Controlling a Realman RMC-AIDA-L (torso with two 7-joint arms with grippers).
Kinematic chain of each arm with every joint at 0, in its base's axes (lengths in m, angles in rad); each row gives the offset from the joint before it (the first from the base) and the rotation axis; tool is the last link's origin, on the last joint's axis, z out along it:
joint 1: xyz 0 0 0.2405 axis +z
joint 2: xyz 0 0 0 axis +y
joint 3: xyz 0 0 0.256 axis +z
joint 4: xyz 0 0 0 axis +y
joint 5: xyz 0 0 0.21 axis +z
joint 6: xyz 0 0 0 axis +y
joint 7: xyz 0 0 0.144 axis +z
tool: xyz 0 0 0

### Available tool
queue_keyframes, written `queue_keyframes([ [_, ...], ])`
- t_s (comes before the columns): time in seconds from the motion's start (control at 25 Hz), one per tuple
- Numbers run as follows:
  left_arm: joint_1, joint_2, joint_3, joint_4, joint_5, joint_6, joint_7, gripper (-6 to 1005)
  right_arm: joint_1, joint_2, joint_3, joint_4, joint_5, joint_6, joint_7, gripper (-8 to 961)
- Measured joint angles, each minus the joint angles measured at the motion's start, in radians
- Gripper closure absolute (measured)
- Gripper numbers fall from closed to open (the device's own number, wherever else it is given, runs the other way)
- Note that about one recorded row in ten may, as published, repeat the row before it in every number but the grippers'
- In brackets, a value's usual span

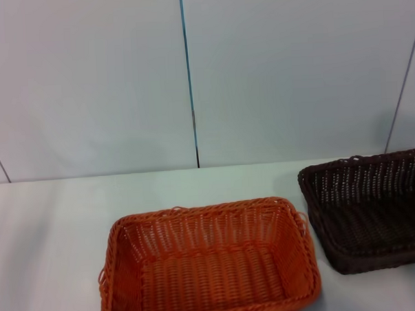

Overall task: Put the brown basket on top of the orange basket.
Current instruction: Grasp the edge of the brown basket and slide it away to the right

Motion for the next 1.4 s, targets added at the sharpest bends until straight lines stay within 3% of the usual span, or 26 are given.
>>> queue_keyframes([
  [0.16, 0.004, 0.0, 0.008, -0.002, 0.002, -0.006, 0.0, 90, -0.005, -0.001, -0.056, -0.052, -0.042, -0.098, 0.0, 98],
  [0.48, 0.007, 0.0, 0.009, -0.002, 0.004, -0.011, 0.0, 91, 0.043, -0.034, -0.096, -0.255, -0.047, -0.274, 0.0, 100],
  [0.84, 0.011, -0.002, 0.009, -0.006, 0.003, -0.028, 0.0, 91, 0.148, -0.087, -0.152, -0.486, -0.011, -0.379, 0.0, 102],
  [0.96, 0.011, -0.002, 0.009, -0.014, 0.003, -0.039, 0.0, 91, 0.205, -0.108, -0.173, -0.549, 0.021, -0.33, 0.0, 103],
  [1.4, 0.008, -0.001, 0.016, -0.043, 0.021, -0.079, 0.007, 91, 0.344, -0.136, -0.136, -0.584, 0.015, 0.039, -0.001, 105],
])
